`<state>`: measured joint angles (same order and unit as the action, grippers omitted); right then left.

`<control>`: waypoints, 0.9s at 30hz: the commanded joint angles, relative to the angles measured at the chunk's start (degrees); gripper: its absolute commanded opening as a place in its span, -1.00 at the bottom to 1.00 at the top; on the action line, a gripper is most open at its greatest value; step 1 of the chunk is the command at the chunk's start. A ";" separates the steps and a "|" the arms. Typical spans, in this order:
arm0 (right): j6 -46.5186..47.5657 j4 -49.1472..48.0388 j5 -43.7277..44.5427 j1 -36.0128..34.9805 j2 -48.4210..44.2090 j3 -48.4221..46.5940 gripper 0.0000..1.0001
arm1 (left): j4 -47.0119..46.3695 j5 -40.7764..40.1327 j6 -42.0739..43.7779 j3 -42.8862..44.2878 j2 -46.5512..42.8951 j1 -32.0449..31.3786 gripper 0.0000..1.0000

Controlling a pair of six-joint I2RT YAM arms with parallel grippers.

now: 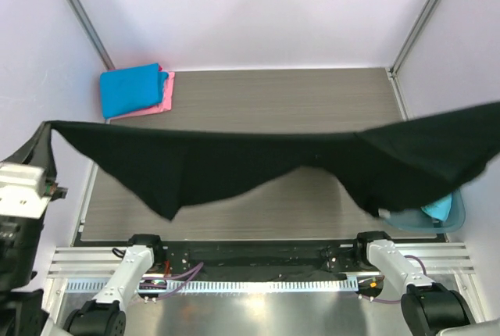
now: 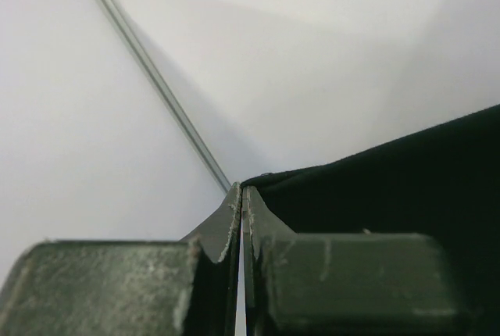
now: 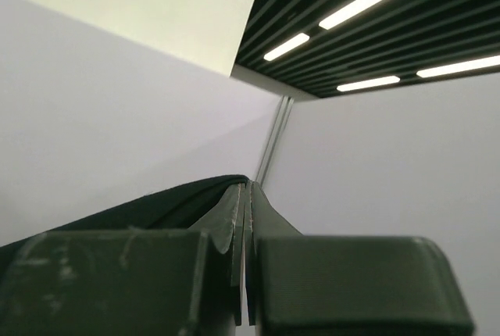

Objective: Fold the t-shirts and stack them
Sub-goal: Flatten the tshirt out

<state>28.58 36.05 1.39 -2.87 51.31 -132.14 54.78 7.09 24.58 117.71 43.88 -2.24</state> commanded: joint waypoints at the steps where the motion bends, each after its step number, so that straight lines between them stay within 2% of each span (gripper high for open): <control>1: 1.13 0.78 0.72 0.15 6.60 -3.39 -0.98 | 0.06 -3.57 1.00 3.05 4.72 0.22 -1.00; 5: 2.62 -7.63 -0.60 0.24 7.84 4.22 -0.98 | -3.54 -4.10 2.49 0.34 7.18 0.22 -1.00; 10: 3.94 -16.44 -3.32 0.15 12.74 12.33 -0.98 | -12.67 -4.98 3.81 -11.17 11.22 0.22 -1.00; 16: 6.66 -29.79 -5.16 0.15 20.58 28.40 -0.98 | -20.76 -2.88 4.25 -23.29 20.27 0.22 -1.00; 21: 8.24 -34.29 -7.01 -0.11 30.84 38.52 -0.98 | -27.44 0.37 5.92 -31.66 32.39 0.31 -1.00; 25: 11.40 -35.17 -6.84 -2.04 39.46 44.41 -0.98 | -28.15 3.62 7.76 -30.88 46.36 0.13 -1.00; 27: 13.07 -35.61 -6.40 -2.66 45.59 46.70 -0.98 | -28.15 3.98 7.94 -27.55 55.50 0.04 -1.00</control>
<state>37.91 7.44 -4.54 -3.97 93.45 -86.48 31.40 8.25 30.59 86.41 92.92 -2.24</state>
